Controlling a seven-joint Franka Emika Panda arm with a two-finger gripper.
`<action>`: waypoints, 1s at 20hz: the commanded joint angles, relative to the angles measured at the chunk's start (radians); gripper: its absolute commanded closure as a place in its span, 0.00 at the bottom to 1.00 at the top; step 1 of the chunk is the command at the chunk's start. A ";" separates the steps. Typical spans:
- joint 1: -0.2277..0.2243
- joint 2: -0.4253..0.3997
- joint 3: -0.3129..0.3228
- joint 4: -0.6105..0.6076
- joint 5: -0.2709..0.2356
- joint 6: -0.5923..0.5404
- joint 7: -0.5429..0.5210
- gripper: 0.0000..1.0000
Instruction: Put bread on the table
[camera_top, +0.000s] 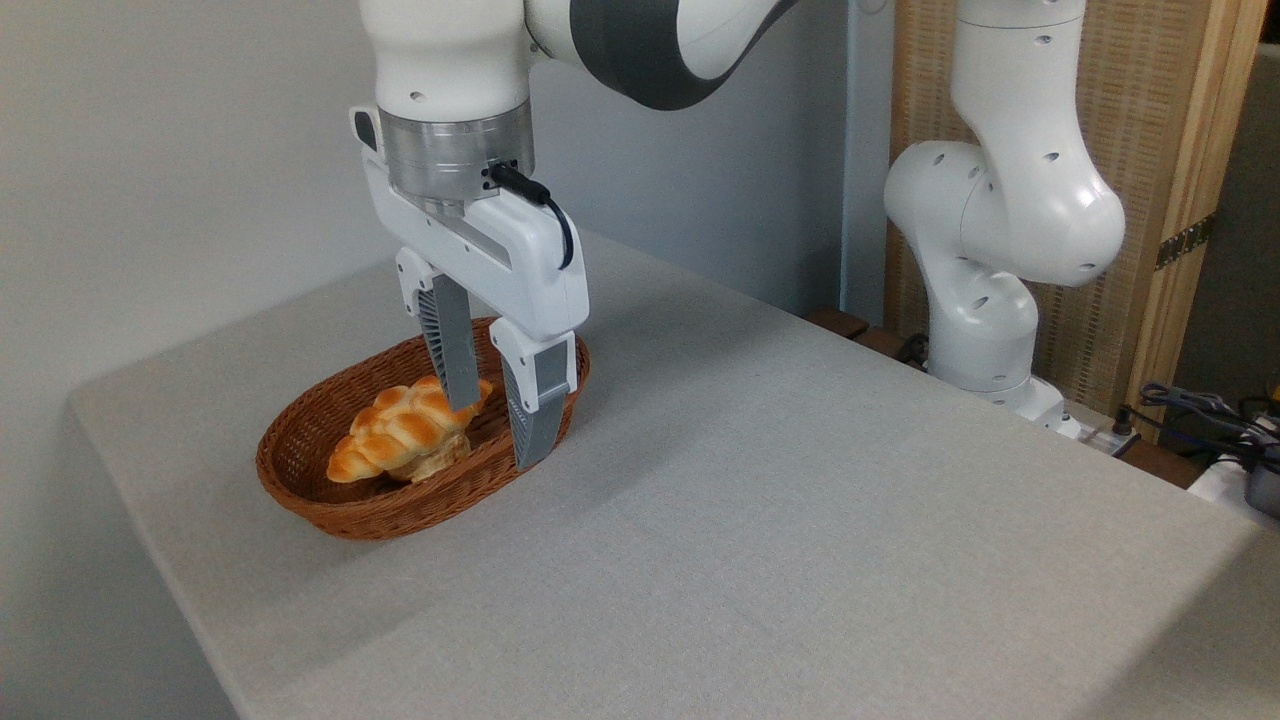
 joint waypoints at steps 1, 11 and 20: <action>-0.003 -0.003 0.001 0.006 0.013 -0.021 -0.010 0.00; -0.008 0.004 -0.005 0.002 0.011 -0.034 -0.012 0.00; -0.010 0.053 -0.132 -0.006 -0.005 -0.021 -0.200 0.00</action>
